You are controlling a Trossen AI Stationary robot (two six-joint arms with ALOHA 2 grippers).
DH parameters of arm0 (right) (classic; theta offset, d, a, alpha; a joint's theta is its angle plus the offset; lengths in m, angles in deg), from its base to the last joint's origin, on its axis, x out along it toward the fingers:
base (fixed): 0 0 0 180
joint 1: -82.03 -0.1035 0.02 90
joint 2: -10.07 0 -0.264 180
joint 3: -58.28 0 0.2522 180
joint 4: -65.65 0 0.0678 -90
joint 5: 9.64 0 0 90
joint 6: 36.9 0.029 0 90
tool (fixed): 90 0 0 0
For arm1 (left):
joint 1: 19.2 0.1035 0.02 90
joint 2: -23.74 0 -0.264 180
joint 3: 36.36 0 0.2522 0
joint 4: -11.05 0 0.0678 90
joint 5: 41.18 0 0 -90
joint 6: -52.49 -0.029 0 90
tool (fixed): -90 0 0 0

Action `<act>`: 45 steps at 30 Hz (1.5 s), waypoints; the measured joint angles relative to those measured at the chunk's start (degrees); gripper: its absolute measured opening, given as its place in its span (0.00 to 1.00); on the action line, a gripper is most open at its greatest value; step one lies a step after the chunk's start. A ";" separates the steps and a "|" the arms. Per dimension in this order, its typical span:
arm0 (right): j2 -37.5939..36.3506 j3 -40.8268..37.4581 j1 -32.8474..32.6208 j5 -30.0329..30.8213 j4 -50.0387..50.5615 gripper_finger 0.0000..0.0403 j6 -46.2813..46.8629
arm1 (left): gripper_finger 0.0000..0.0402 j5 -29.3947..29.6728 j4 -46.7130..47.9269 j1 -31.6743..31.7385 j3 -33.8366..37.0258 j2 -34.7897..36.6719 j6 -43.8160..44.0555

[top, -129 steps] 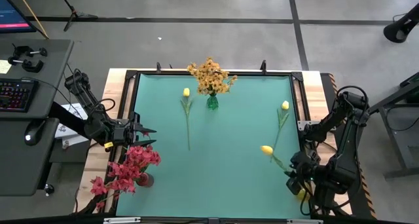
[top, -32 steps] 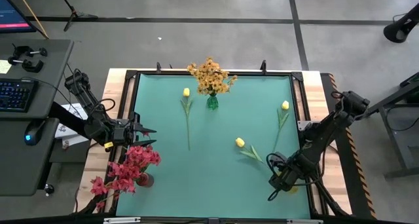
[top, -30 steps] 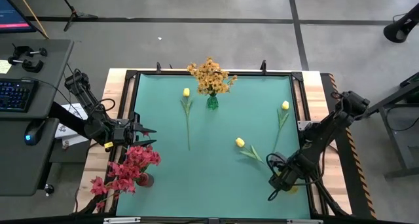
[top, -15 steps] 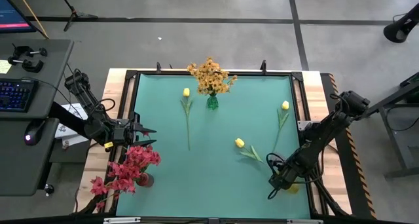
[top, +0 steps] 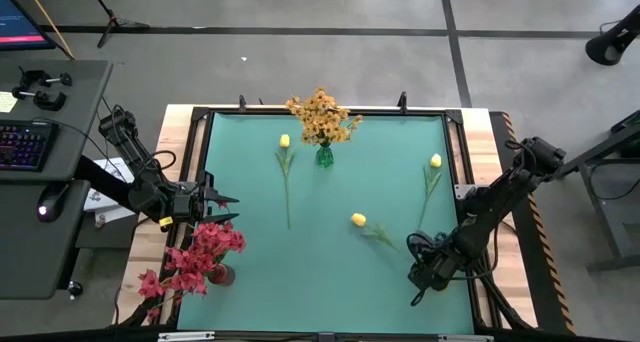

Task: Sort flowers into vase by color
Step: Put the bottom light yellow flower into the yellow flower

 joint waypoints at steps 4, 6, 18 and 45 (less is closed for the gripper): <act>0.00 0.02 -0.03 4.69 -1.04 0.66 -0.44 | 0.34 0.00 0.00 0.00 0.00 0.01 0.01; 0.02 0.02 -0.14 9.48 -2.25 0.66 -1.54 | 0.34 0.00 0.00 -0.01 0.00 0.01 0.00; 0.47 -0.44 -1.27 37.86 -5.79 0.66 -8.99 | 0.34 0.00 0.00 0.00 0.00 -0.02 0.00; 20.06 -0.15 5.55 68.96 -4.15 0.65 2.41 | 0.34 0.01 0.00 0.00 0.00 -0.02 0.02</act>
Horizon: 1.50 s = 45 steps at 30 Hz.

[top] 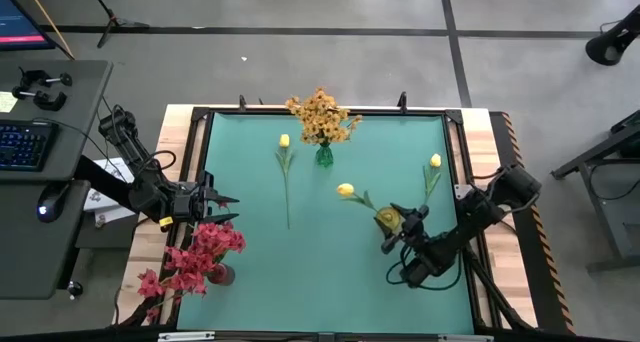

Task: Sort flowers into vase by color
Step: Put the bottom light yellow flower into the yellow flower, then put the right light yellow flower into the yellow flower

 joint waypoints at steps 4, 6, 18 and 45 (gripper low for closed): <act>-0.48 -0.03 0.93 -2.39 3.85 0.76 8.04 | 0.34 -0.01 0.00 0.00 0.00 0.00 0.00; -0.43 -0.05 1.44 -3.49 4.25 0.84 10.44 | 0.34 -0.01 0.01 0.00 0.00 0.00 0.02; -6.04 -0.11 1.57 -10.36 8.04 0.98 9.00 | 0.34 0.00 0.03 -0.02 0.00 0.02 0.01; -33.38 -0.09 1.14 -32.44 18.03 0.98 2.10 | 0.34 -0.01 0.06 0.00 0.00 -0.02 0.02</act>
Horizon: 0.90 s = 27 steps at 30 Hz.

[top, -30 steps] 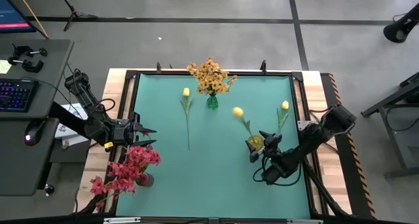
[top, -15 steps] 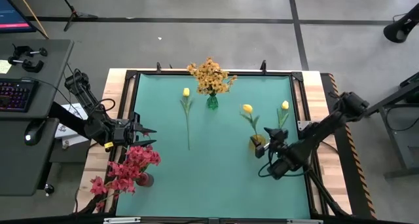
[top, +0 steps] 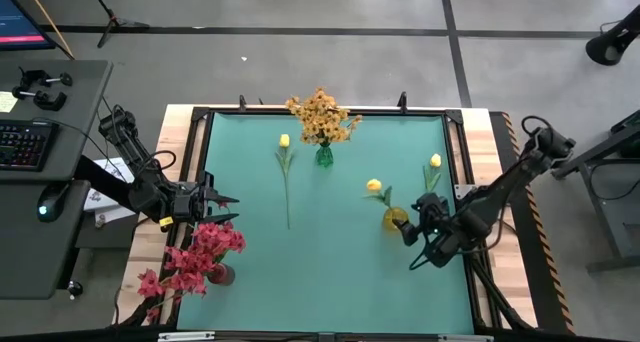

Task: Sort flowers into vase by color
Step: Put the right light yellow flower into the yellow flower

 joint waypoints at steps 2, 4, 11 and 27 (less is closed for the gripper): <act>-1.24 0.00 0.02 0.39 0.03 0.98 -0.78 | 0.34 0.00 -0.02 0.00 0.00 0.00 0.00; -2.60 0.00 0.02 -1.02 0.98 0.98 -0.92 | 0.34 0.00 -0.02 0.00 0.00 0.00 0.00; -6.81 0.00 0.04 -4.54 5.50 0.98 0.43 | 0.34 0.01 0.00 0.00 0.00 0.00 -0.01; -5.32 0.04 13.58 2.89 25.12 0.98 23.47 | 0.34 0.02 -0.04 0.00 0.00 0.00 -0.04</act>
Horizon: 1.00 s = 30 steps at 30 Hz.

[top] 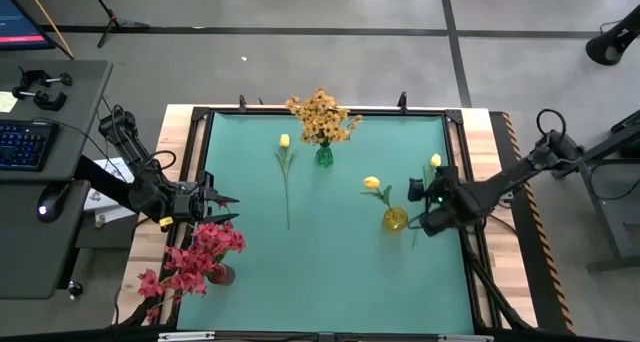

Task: Sort flowers into vase by color
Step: Put the right light yellow flower into the yellow flower

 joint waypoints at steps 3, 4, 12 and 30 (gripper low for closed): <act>2.62 0.00 6.43 -0.87 -0.86 0.98 -3.47 | 0.34 0.00 0.00 0.00 0.00 0.00 0.00; 3.55 0.00 8.72 -1.68 -1.63 0.98 -5.48 | 0.34 -0.02 -0.02 0.00 -0.02 0.00 0.00; 13.38 -0.02 26.85 -12.49 -8.50 0.98 -24.90 | 0.34 0.00 -0.02 0.00 -0.02 0.00 -0.02; 19.25 -0.04 39.07 -23.43 -12.77 0.98 -41.03 | 0.34 -0.02 0.01 0.00 -0.02 0.00 0.75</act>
